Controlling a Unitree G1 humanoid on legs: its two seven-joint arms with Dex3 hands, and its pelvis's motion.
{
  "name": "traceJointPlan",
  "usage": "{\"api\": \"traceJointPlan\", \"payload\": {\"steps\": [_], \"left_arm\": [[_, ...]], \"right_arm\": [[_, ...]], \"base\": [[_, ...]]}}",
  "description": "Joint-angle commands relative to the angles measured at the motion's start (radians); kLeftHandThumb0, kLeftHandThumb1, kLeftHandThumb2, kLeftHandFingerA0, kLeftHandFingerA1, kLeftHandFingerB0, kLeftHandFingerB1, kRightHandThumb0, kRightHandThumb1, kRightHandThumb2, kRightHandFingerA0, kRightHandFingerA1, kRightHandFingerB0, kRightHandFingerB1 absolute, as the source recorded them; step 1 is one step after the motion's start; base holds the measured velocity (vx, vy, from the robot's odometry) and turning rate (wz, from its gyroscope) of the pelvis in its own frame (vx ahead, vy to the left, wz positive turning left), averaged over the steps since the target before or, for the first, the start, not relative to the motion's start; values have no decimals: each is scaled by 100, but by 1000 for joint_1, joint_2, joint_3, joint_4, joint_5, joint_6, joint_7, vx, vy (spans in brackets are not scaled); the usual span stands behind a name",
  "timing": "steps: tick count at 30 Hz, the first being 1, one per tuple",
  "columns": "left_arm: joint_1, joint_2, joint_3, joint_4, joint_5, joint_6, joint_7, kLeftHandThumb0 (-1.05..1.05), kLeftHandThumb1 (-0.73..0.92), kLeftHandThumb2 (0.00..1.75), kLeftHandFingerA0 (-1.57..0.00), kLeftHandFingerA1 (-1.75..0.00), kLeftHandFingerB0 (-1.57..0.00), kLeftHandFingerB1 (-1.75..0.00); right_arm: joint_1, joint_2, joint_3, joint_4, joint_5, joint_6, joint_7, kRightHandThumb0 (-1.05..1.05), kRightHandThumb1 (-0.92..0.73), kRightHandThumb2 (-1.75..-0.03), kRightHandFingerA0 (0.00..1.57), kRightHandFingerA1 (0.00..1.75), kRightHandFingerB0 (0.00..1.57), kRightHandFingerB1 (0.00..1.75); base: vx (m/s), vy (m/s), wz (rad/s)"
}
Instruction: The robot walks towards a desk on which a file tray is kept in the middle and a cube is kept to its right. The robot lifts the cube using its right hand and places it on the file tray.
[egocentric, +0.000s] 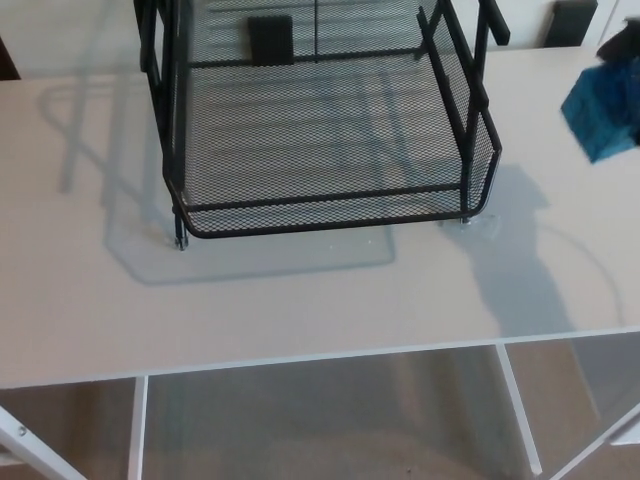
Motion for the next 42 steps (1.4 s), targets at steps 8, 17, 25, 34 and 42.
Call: {"api": "traceJointPlan", "payload": {"steps": [8,17,25,34,42], "left_arm": [[-22,5,3,22,2,-38,13,-73,90,67,-46,-50,-26,-38],[-16,1,-2,-11,-1,-28,-11,-73,91,67,-39,-49,-26,-38],[-21,-2,-6,-1,2,-31,-10,-72,92,67,-40,-49,-25,-38],[-14,-25,-16,-44,6,-16,1,-74,86,68,-41,-51,-24,-39],[-27,-24,-17,-33,7,3,4,-70,91,67,-40,-49,-27,-39]], "right_arm": [[-490,60,-71,24,50,36,61,-29,-70,-65,82,163,86,77],[-596,227,-23,34,59,9,73,-30,-66,-60,91,155,92,69],[-479,351,142,12,-15,7,151,-32,-60,-58,90,142,91,60],[-354,379,330,63,-122,108,273,-32,-60,-61,87,138,91,61],[-341,428,337,137,-108,168,324,-31,-58,-58,84,135,91,68]], "base": [[0,0,0],[0,0,0],[0,0,0],[0,0,1],[0,0,0]]}}
